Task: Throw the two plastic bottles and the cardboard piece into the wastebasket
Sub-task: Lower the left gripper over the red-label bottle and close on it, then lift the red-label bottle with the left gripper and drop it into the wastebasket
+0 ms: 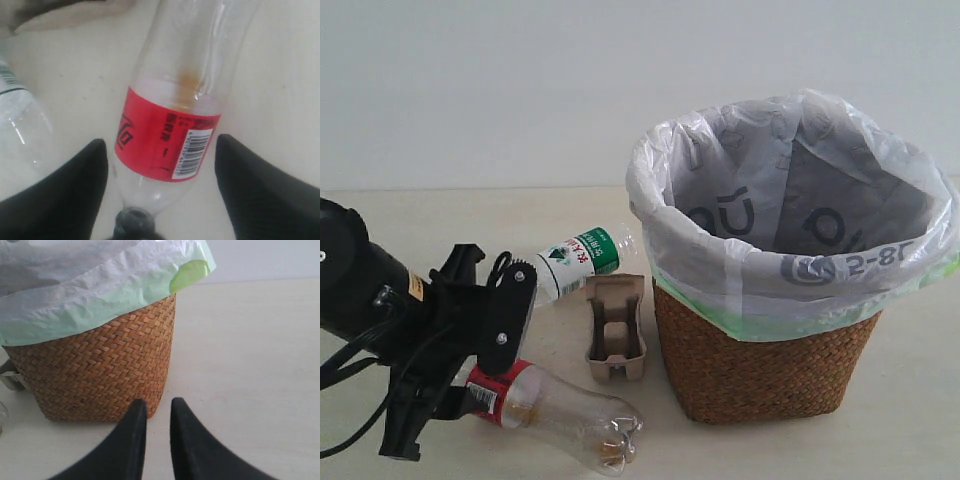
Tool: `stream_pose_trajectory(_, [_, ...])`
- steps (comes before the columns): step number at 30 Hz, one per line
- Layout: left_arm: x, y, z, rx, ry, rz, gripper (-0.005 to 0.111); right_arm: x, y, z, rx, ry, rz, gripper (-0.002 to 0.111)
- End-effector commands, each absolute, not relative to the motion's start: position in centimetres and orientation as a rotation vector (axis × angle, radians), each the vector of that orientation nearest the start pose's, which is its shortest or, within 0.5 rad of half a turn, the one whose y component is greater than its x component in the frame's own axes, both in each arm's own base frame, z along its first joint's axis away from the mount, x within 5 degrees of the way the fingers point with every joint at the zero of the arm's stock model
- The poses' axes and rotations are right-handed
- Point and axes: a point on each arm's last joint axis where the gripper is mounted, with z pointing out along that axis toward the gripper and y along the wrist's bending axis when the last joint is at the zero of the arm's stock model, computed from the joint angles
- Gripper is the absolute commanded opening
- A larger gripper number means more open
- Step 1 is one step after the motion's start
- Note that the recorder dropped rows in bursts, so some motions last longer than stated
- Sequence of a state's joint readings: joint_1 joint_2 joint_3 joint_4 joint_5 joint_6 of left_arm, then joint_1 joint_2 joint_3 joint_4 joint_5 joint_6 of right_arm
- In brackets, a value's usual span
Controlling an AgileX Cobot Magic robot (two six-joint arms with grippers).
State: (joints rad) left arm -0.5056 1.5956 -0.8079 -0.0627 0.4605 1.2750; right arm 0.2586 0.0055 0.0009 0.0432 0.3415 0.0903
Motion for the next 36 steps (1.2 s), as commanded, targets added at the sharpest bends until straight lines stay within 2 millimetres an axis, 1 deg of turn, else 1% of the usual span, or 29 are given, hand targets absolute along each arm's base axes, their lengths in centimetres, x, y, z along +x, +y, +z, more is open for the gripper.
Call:
stream_pose_trajectory(1, [24.91,-14.18,16.52,-2.640,-2.239,-0.181,0.058,5.16,1.50,18.32,-0.128,1.821,0.289,0.013])
stream_pose_trajectory(6, [25.08,-14.16,16.02,-2.649,-2.203,-0.198,0.058,5.16,1.50,18.32,-0.128,1.821,0.289,0.013])
stream_pose_trajectory(11, [25.17,-14.16,16.05,-2.662,-2.196,-0.213,0.058,5.16,1.50,18.32,-0.128,1.821,0.289,0.013])
stream_pose_trajectory(18, [25.43,-14.36,16.17,-2.685,-2.226,-0.231,0.058,5.16,1.50,18.32,-0.128,1.821,0.289,0.013])
stream_pose_trajectory(21, [25.52,-14.39,16.21,-2.751,-2.150,-0.260,0.058,5.16,1.50,18.32,-0.128,1.821,0.289,0.013])
stream_pose_trajectory(28, [25.11,-14.18,16.03,-2.709,-2.129,-0.214,0.058,5.16,1.50,18.32,-0.128,1.821,0.289,0.013])
stream_pose_trajectory(32, [25.12,-14.19,16.04,-2.710,-2.130,-0.216,0.059,5.16,1.50,18.32,-0.128,1.821,0.289,0.013])
stream_pose_trajectory(34, [25.25,-14.25,16.09,-2.721,-2.138,-0.228,0.063,5.16,1.50,18.32,-0.128,1.821,0.289,0.013])
stream_pose_trajectory(36, [25.40,-14.34,16.16,-2.735,-2.150,-0.243,0.070,5.16,1.50,18.32,-0.128,1.821,0.289,0.013])
